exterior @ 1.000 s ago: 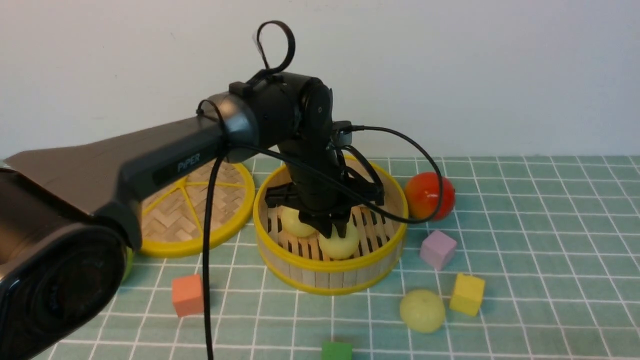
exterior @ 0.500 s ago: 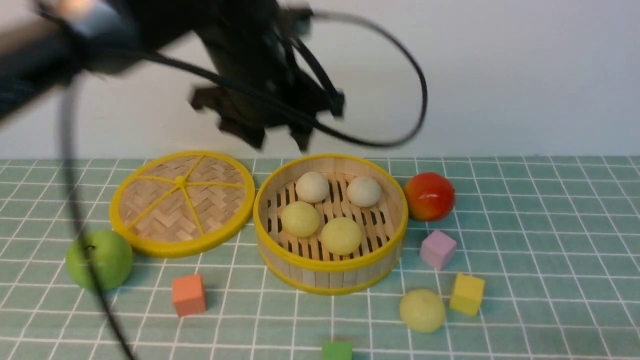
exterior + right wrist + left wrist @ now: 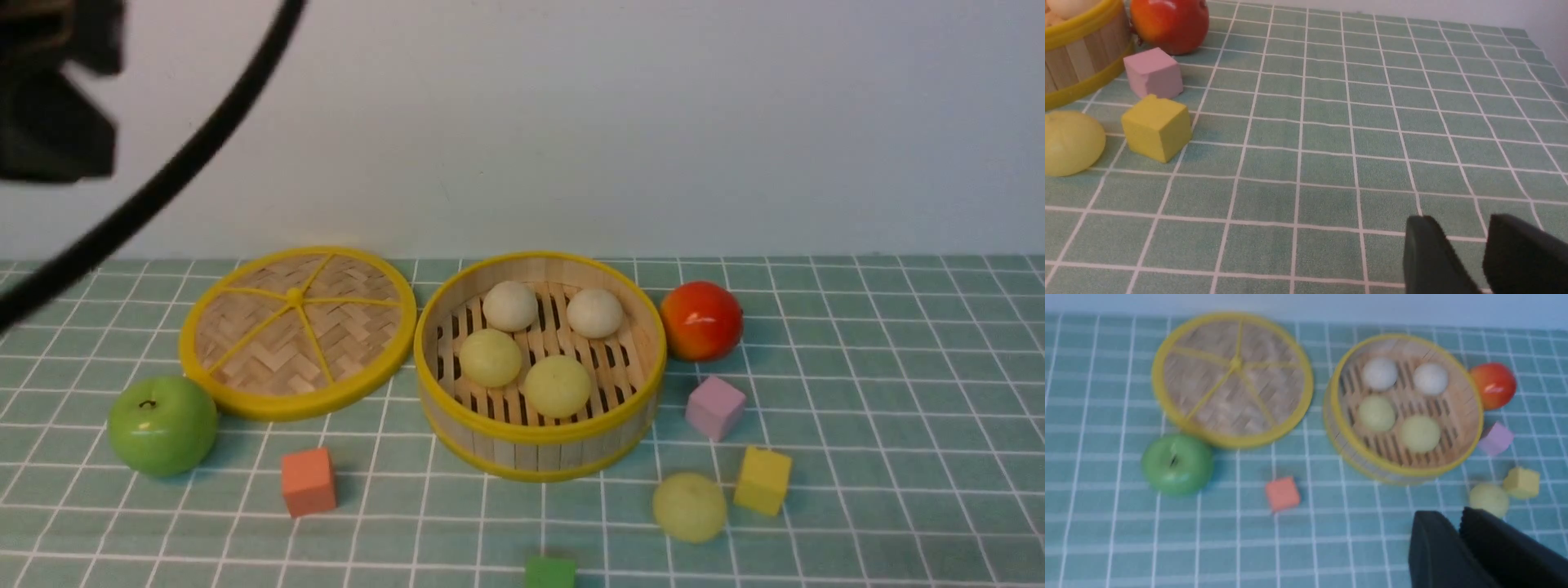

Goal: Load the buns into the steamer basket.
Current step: Use the right arm to grab a steamed stuffed bun

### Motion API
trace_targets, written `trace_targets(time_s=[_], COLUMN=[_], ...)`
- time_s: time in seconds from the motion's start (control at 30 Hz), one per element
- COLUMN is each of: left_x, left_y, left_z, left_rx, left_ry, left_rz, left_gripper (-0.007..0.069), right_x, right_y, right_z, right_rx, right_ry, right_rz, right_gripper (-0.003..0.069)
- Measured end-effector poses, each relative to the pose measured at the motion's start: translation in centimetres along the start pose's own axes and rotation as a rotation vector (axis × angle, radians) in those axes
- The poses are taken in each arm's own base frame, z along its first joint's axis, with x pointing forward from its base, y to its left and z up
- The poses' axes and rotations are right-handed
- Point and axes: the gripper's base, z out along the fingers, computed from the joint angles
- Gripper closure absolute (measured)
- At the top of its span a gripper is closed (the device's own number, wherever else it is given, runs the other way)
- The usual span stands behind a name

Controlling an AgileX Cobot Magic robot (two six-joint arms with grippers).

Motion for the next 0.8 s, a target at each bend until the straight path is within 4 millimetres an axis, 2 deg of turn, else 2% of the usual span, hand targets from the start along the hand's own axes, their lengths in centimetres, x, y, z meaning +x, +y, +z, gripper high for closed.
trace_targets(time_s=[0.03, 0.1, 0.17, 0.23, 0.27, 0.4, 0.5, 0.6, 0.8], left_x=[2.5, 5.7, 10.0, 12.2, 14.1, 18.6, 20.5, 21.2, 20.7], left_y=[1.6, 3.4, 5.7, 6.9, 7.8, 9.8, 10.6, 10.8, 10.8], left_z=[-1.0, -1.9, -2.6, -2.8, -2.7, -2.0, -1.4, -0.4, -0.4], left_rx=[-0.003, 0.001, 0.05, 0.099, 0.138, 0.28, 0.311, 0.29, 0.293], left_ry=[0.005, 0.008, -0.038, -0.097, -0.146, -0.327, -0.354, -0.32, -0.408], left_rz=[-0.035, -0.083, -0.145, -0.186, -0.213, -0.252, -0.263, -0.261, -0.231], left_gripper=[0.0582, 0.063, 0.0638, 0.0638, 0.0638, 0.0638, 0.0638, 0.0638, 0.0638], right_x=[0.0, 0.0, 0.0, 0.0, 0.0, 0.0, 0.0, 0.0, 0.0], right_y=[0.0, 0.0, 0.0, 0.0, 0.0, 0.0, 0.0, 0.0, 0.0], right_z=[0.0, 0.0, 0.0, 0.0, 0.0, 0.0, 0.0, 0.0, 0.0], right_rx=[0.0, 0.0, 0.0, 0.0, 0.0, 0.0, 0.0, 0.0, 0.0], right_ry=[0.0, 0.0, 0.0, 0.0, 0.0, 0.0, 0.0, 0.0, 0.0], right_rz=[0.0, 0.0, 0.0, 0.0, 0.0, 0.0, 0.0, 0.0, 0.0], right_gripper=[0.042, 0.042, 0.042, 0.042, 0.042, 0.042, 0.042, 0.042, 0.042])
